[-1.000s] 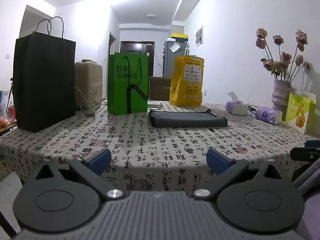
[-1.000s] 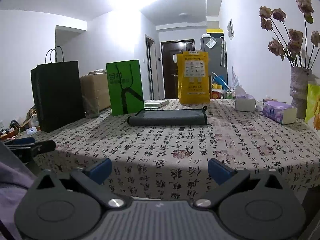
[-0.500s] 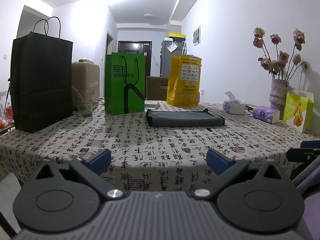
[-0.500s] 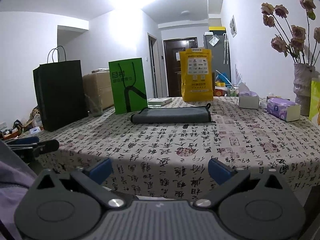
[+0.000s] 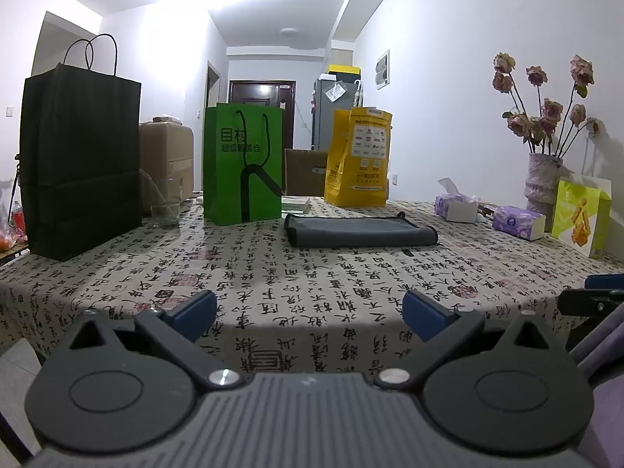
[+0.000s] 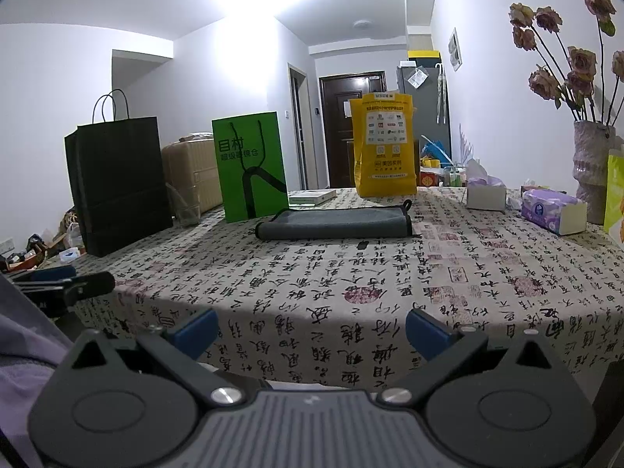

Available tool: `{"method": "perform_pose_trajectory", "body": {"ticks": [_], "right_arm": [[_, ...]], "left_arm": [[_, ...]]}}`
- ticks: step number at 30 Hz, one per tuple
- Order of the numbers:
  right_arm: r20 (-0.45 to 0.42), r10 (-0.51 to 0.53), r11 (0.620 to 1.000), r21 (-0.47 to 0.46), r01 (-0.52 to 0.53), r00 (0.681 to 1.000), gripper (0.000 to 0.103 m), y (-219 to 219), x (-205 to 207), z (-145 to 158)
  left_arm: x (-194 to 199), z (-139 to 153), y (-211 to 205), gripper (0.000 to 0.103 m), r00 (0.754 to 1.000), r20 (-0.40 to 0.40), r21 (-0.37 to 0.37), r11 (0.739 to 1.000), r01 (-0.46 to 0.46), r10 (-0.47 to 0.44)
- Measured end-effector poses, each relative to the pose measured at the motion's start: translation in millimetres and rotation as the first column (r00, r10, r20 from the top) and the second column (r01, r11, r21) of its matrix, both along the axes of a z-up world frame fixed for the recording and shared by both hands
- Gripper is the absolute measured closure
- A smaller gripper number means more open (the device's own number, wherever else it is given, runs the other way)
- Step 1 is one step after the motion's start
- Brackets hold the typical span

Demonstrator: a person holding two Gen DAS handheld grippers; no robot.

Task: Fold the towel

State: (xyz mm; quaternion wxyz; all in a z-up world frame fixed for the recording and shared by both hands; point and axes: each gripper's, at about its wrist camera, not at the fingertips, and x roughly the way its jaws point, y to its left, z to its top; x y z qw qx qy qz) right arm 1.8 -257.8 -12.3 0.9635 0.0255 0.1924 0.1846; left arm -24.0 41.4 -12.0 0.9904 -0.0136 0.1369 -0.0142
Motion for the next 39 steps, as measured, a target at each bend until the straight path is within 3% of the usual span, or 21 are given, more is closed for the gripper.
{"method": "perform_pose_trajectory", "body": {"ticks": [39], "right_arm": [[-0.001,-0.002,1.000,0.009,0.002,1.000,0.000,-3.1,0.4,-0.8]], "left_arm": [[-1.3,2.5,-4.0,0.000,1.000,0.003,0.010,1.000,0.009,-0.009]]}}
